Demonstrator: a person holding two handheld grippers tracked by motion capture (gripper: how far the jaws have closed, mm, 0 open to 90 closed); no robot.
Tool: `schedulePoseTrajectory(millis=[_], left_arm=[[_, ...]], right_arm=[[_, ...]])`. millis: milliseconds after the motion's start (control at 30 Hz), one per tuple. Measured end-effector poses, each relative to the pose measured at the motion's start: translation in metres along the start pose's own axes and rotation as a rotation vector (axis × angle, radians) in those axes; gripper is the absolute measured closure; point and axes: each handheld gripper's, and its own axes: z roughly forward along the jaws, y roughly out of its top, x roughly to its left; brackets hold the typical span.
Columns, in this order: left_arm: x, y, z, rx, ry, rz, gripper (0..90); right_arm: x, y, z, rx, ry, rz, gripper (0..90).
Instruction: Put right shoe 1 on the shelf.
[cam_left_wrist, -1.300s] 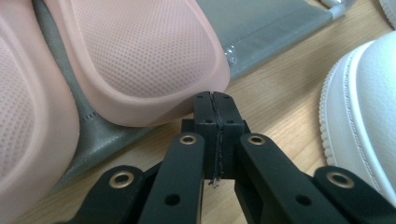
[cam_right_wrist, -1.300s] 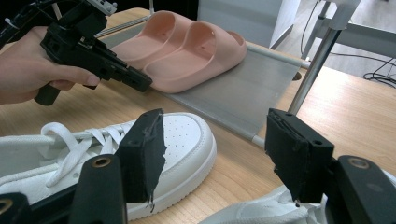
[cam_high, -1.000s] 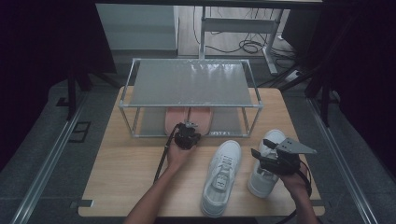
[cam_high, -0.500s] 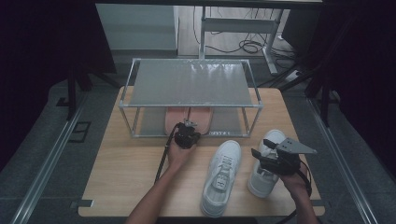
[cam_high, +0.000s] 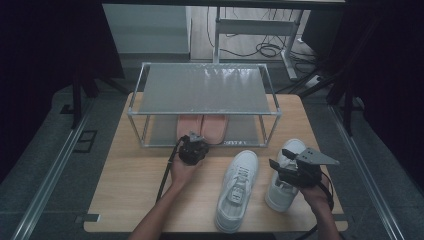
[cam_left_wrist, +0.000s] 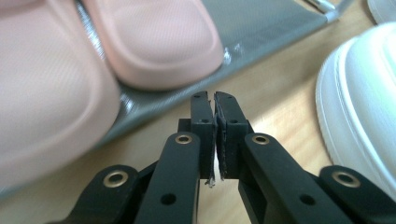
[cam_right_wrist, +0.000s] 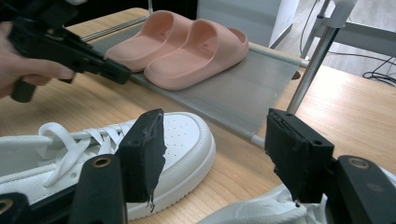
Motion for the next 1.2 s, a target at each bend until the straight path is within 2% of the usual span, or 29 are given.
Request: schedulePoseTrajectory(millis=[167, 300, 500, 667, 867, 933, 1000, 1033, 1200], left_arm=[[0.009, -0.017, -0.023, -0.019, 0.006, 0.007, 87.2], [0.014, -0.03, -0.037, -0.011, 0.001, 0.01, 86.7], [0.016, -0.05, -0.059, -0.006, -0.015, 0.013, 84.8], [0.015, -0.061, -0.071, -0.01, -0.017, 0.006, 82.2], [0.017, -0.078, -0.086, -0.018, -0.041, -0.035, 75.7], [0.019, -0.08, -0.091, 0.005, -0.049, -0.031, 71.3], [0.02, -0.082, -0.098, 0.003, -0.059, -0.042, 67.1], [0.021, -0.083, -0.1, 0.011, -0.068, -0.044, 62.4], [0.024, -0.088, -0.111, 0.036, -0.102, -0.029, 55.7]], right_arm=[[0.002, 0.0, 0.002, 0.003, 0.005, 0.0, 38.9], [0.003, 0.0, 0.004, 0.006, 0.008, 0.001, 38.9], [0.004, -0.001, 0.005, 0.008, 0.009, -0.001, 38.9], [0.004, -0.001, 0.005, 0.009, 0.007, 0.0, 38.9], [0.005, -0.001, 0.005, 0.013, 0.009, -0.002, 38.9], [0.005, -0.001, 0.006, 0.014, 0.009, -0.003, 38.9], [0.005, -0.001, 0.006, 0.013, 0.01, -0.005, 38.9], [0.006, -0.001, 0.006, 0.012, 0.012, -0.007, 38.9], [0.005, 0.0, 0.005, 0.008, 0.01, -0.007, 38.9]])
